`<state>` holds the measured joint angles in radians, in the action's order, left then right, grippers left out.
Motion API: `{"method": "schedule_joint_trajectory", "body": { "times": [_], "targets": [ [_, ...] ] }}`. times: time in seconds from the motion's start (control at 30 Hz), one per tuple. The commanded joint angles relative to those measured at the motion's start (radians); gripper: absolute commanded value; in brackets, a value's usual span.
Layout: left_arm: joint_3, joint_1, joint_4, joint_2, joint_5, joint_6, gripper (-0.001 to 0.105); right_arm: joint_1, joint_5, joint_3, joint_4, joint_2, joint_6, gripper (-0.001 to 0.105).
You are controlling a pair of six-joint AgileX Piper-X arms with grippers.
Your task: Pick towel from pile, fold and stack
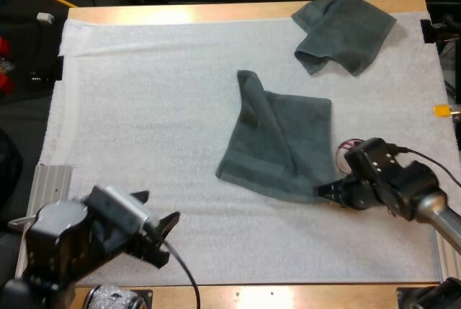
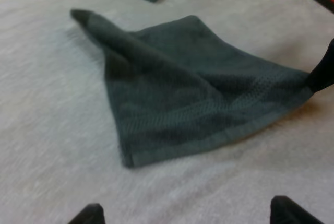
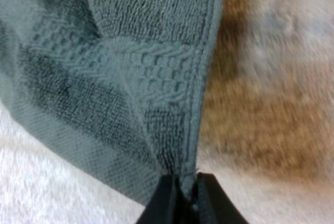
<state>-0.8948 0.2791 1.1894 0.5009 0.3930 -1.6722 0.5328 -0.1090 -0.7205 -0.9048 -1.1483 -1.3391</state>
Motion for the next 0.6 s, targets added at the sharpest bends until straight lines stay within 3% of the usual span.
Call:
{"method": "schedule_joint_trajectory", "body": {
  "times": [0.0, 0.17, 0.3, 0.57],
  "targets": [
    [0.001, 0.016, -0.025, 0.019, 0.011, -0.004, 0.062, 0.001, 0.002, 0.000, -0.037, 0.025, -0.012, 0.000],
    [0.001, 0.080, -0.082, 0.143, 0.025, -0.004, 0.062, 0.001, 0.002, 0.000, -0.090, 0.086, -0.012, 0.000],
    [0.001, 0.116, -0.127, 0.273, 0.084, -0.004, 0.062, 0.001, 0.002, 0.001, -0.105, 0.097, -0.012, 0.000],
    [0.001, 0.212, -0.307, 0.608, 0.076, -0.006, 0.062, 0.001, 0.020, 0.005, -0.103, 0.097, -0.012, 0.000]
  ]
}}
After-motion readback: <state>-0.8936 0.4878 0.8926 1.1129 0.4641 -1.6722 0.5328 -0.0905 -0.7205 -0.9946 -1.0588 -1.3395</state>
